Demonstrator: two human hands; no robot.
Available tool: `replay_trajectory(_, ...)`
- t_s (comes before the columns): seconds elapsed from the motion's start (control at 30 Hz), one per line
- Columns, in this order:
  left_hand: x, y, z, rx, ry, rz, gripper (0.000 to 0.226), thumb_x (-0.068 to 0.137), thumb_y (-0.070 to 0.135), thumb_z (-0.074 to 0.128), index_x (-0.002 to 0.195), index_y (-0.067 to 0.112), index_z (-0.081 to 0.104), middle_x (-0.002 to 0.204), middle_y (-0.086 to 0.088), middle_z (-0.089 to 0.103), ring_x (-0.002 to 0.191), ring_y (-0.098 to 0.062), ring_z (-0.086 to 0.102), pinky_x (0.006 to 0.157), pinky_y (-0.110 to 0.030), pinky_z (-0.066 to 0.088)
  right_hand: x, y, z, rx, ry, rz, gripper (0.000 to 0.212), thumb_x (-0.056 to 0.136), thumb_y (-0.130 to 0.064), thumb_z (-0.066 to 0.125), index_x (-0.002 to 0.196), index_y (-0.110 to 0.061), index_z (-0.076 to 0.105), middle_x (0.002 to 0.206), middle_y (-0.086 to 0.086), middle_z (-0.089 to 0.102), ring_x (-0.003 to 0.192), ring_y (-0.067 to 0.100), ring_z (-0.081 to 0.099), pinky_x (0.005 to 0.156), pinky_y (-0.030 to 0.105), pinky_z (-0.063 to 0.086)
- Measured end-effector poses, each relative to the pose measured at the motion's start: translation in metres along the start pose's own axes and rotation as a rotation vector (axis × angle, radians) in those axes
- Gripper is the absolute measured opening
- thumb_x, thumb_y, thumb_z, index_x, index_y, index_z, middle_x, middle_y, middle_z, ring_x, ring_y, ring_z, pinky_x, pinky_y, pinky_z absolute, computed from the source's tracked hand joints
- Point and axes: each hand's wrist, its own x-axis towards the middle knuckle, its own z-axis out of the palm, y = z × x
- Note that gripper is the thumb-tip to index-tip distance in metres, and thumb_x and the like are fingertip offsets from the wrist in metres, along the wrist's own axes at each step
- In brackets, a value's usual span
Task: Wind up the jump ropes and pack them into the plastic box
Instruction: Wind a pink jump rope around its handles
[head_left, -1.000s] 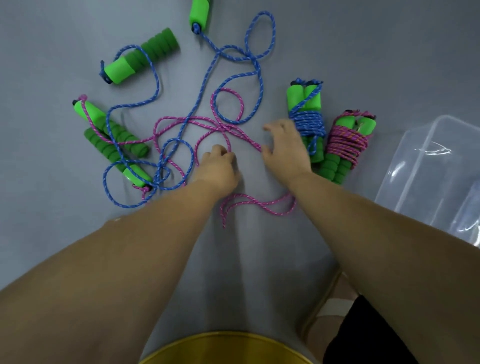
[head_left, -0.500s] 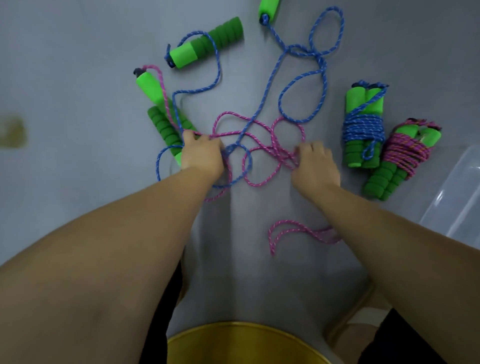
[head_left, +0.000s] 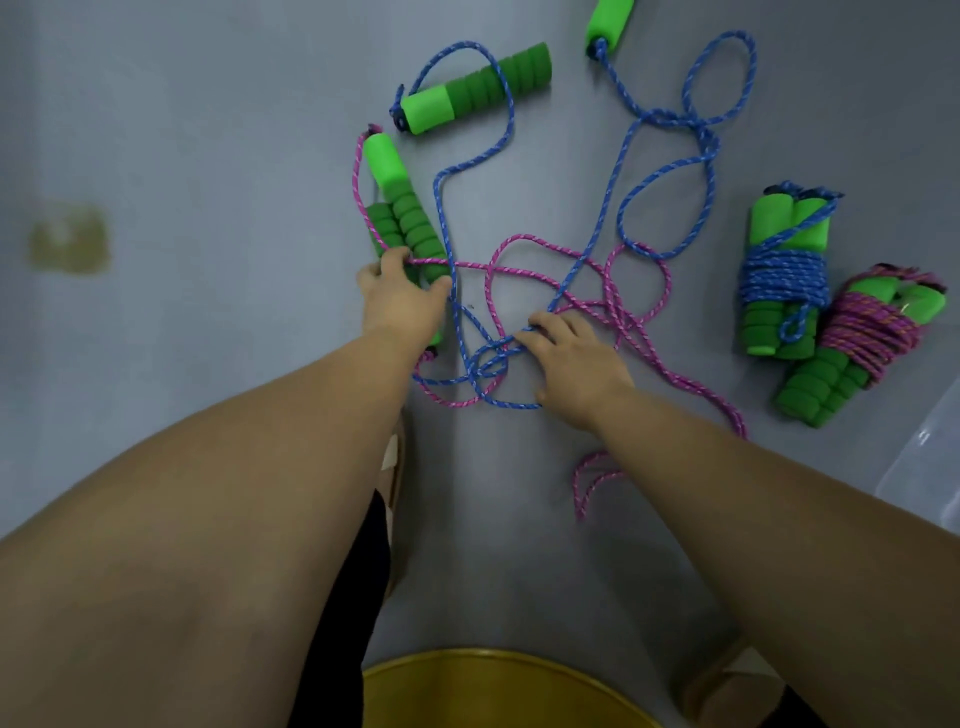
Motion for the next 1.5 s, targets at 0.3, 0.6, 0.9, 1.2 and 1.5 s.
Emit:
replay_trajectory(0.3, 0.013, 0.022, 0.013, -0.483, -0.086, -0.345, 0.062, 0.066, 0.022, 0.084, 0.115, 0.001, 0.052, 0.112, -0.012, 0.064, 0.094, -0.025, 0.064, 0.085, -0.036, 0.054, -0.006, 0.024, -0.003, 0.067, 0.044, 0.183, 0.032, 0.09, -0.015, 0.054, 0.121, -0.02, 0.057, 0.127, 0.004, 0.039, 0.122, 0.024, 0.031, 0.096, 0.038, 0.045)
replay_trajectory(0.6, -0.016, 0.044, -0.005, -0.337, -0.444, 0.073, 0.074, 0.05, 0.036, 0.09, 0.108, 0.01, 0.052, 0.101, -0.006, 0.066, 0.092, -0.019, 0.066, 0.075, -0.035, 0.057, -0.014, 0.034, -0.016, 0.275, 0.002, 0.255, 0.038, 0.09, -0.022, 0.05, 0.128, -0.017, 0.051, 0.131, 0.011, 0.047, 0.125, 0.029, 0.037, 0.107, 0.038, 0.033)
replay_trajectory(0.9, -0.113, 0.151, -0.098, -0.712, -0.607, 0.218, 0.013, 0.093, 0.02, 0.056, 0.082, 0.015, 0.051, 0.071, -0.001, 0.054, 0.062, -0.015, 0.057, 0.071, -0.033, 0.054, -0.073, -0.02, -0.142, 1.476, 0.065, -0.149, 0.092, 0.068, -0.014, 0.069, 0.146, -0.021, 0.02, 0.136, -0.001, 0.046, 0.12, 0.012, 0.049, 0.098, 0.025, 0.045)
replay_trajectory(1.2, -0.209, 0.169, -0.186, -1.019, -0.194, -0.071, 0.026, 0.093, 0.033, 0.056, 0.081, 0.014, 0.043, 0.073, -0.004, 0.053, 0.058, -0.016, 0.057, 0.059, -0.032, 0.054, -0.206, -0.005, -0.19, 1.028, -0.065, -0.078, 0.009, 0.092, -0.022, 0.055, 0.089, -0.015, 0.061, 0.051, -0.008, 0.053, 0.05, 0.012, 0.043, 0.049, 0.021, 0.037)
replay_trajectory(1.5, -0.315, 0.137, -0.178, -0.337, -0.196, 0.265, 0.069, 0.084, 0.011, 0.061, 0.144, 0.02, 0.029, 0.141, -0.006, 0.034, 0.122, -0.022, 0.042, 0.093, -0.029, 0.04, -0.324, -0.05, -0.255, 0.851, 0.255, -0.166, 0.027, 0.098, -0.024, 0.045, 0.08, -0.022, 0.065, 0.054, -0.007, 0.032, 0.041, 0.003, 0.025, 0.043, 0.019, 0.023)
